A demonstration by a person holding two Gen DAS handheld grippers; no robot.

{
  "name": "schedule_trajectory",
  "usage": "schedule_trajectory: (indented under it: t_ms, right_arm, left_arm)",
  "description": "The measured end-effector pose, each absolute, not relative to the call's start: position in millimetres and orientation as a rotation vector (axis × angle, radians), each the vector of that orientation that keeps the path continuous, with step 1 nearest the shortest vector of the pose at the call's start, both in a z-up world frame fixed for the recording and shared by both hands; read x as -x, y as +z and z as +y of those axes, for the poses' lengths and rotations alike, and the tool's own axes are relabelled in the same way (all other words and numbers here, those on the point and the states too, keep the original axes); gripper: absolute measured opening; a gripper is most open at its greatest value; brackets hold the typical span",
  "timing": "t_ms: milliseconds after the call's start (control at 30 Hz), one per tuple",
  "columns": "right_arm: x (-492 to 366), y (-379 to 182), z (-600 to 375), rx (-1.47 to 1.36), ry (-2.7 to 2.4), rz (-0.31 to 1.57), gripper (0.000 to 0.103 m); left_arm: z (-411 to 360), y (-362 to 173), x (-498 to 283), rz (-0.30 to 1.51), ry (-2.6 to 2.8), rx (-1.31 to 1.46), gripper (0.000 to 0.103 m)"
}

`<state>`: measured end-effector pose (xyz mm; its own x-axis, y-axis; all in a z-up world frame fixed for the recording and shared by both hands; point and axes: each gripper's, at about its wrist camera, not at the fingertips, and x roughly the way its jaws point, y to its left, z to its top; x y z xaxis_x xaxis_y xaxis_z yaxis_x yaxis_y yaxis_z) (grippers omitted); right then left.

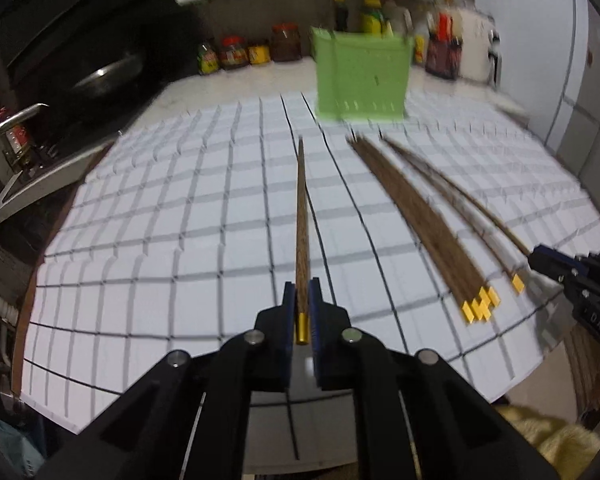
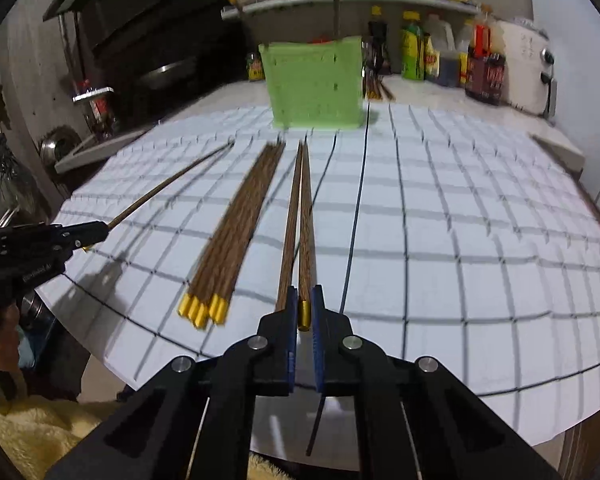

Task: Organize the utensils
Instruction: 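Carry both chopsticks to the green holder and lower the right tool's chopstick in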

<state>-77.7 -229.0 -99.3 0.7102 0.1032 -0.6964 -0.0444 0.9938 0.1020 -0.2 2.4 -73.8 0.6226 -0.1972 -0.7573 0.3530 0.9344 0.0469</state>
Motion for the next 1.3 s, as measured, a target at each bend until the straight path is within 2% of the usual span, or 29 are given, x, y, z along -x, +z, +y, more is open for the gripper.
schedule_trajectory:
  t_ms: [333,500,800,1067,1300]
  right_arm:
    - [73.6,-2.5,-237.1,-0.07,0.078,0.533,0.007]
    - [67.9,43.7,-242.4,-0.079,0.079,0.447,0.007]
    - [42.7,93.4,-249.7,-0.034,0.046,0.412,0.007]
    - [18.7,87.4,-249.2,-0.007,0.031,0.435,0.007]
    - [14.7,96.4,-248.2,0.016,0.023,0.368,0.007]
  left_arm:
    - [32.5,29.1,6.4,0.553,-0.35,-0.067,0.007]
    - [36.1,61.7,2.8,0.461,-0.365,-0.029,0.007]
    - [40.3,82.9,-11.4,0.453,-0.407,0.0,0.007]
    - [33.9,74.7,-34.2,0.546,-0.413,-0.021,0.007]
    - [30.5,80.8,-29.2,0.569,-0.448,-0.04,0.007]
